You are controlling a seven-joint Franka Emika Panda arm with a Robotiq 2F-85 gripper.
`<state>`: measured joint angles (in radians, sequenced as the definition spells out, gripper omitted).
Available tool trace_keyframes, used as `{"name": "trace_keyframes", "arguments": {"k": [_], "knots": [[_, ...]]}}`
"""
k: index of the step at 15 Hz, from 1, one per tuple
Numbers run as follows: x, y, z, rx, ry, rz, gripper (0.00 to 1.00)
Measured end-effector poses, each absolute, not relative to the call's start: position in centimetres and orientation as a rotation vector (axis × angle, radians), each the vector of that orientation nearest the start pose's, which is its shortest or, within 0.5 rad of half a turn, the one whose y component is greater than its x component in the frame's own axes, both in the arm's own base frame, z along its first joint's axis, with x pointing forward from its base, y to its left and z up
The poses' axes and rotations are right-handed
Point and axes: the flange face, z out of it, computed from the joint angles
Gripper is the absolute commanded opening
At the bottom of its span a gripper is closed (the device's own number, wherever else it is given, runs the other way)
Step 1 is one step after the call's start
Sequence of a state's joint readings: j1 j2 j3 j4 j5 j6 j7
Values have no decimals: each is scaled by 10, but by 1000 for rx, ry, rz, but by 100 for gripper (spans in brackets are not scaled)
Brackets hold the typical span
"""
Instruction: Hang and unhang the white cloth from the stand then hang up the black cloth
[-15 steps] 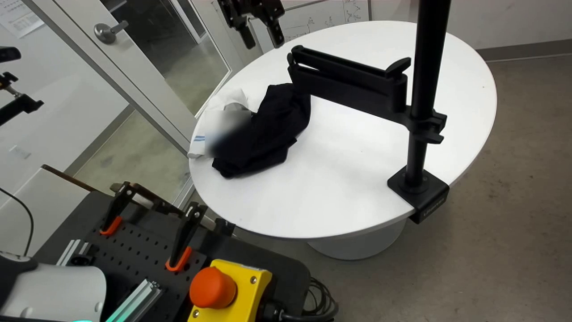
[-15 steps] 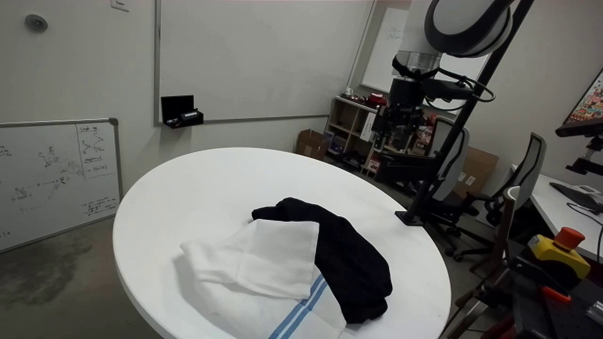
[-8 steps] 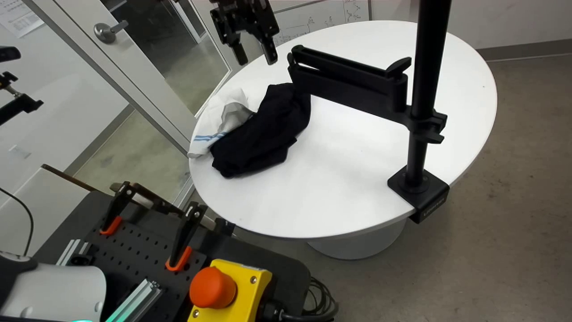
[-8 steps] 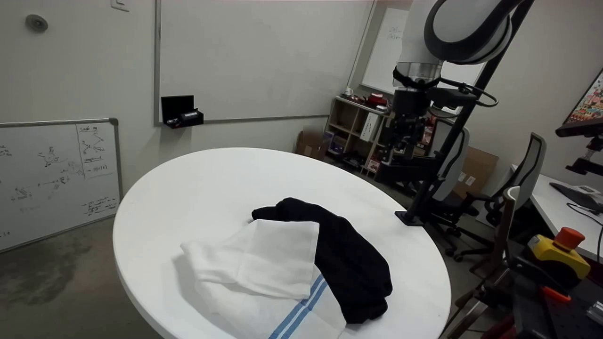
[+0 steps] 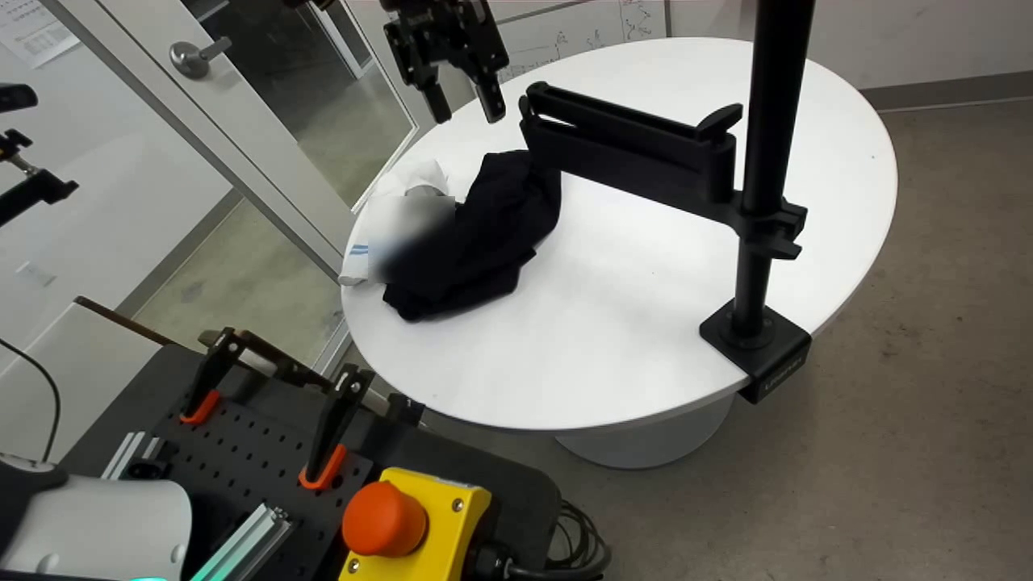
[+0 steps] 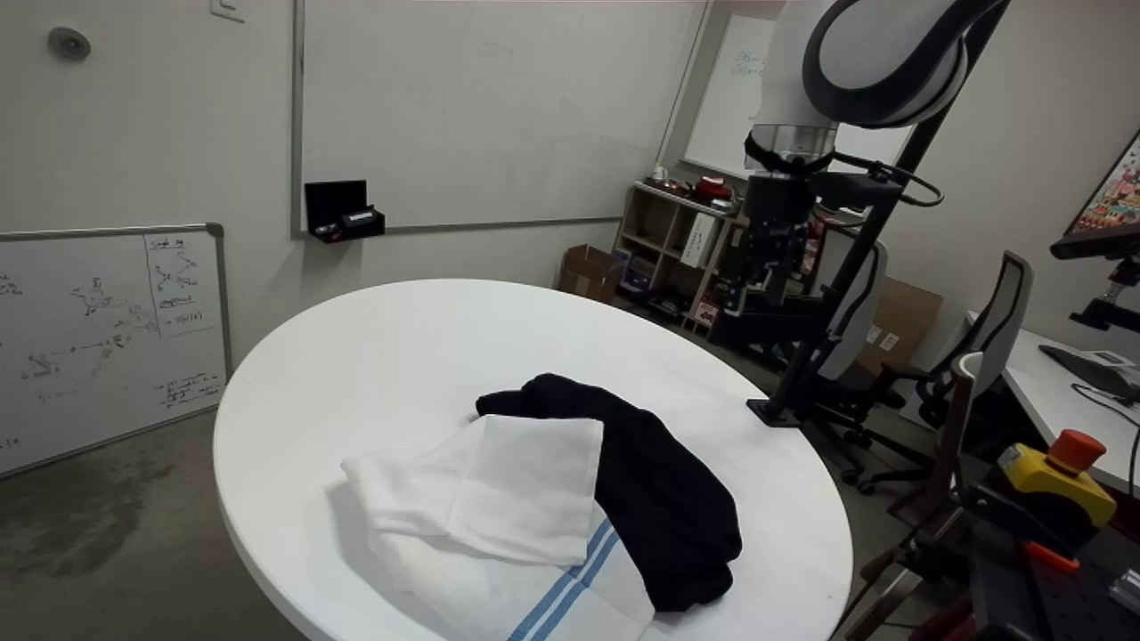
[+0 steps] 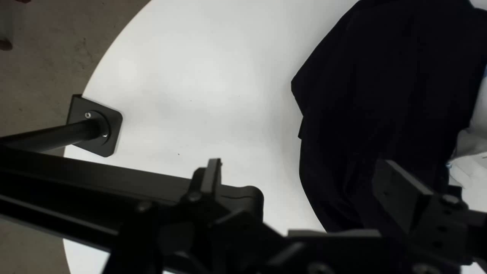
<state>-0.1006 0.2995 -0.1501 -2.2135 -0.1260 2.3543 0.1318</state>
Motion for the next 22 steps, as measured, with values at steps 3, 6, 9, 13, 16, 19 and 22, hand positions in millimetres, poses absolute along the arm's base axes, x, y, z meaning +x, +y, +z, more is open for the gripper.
{"name": "trace_keyframes", "arguments": {"k": [3,6,9,13,16,19,22], "knots": [[514,-135,211,-3228,438,289,100],[512,-125,185,-3247,381,299,100],[510,-109,161,-3266,306,281,100],[511,-89,139,-3289,226,260,100],[512,-80,128,-3299,184,229,100],[514,-71,117,-3303,145,186,100],[516,-58,107,-3311,91,136,100]]}}
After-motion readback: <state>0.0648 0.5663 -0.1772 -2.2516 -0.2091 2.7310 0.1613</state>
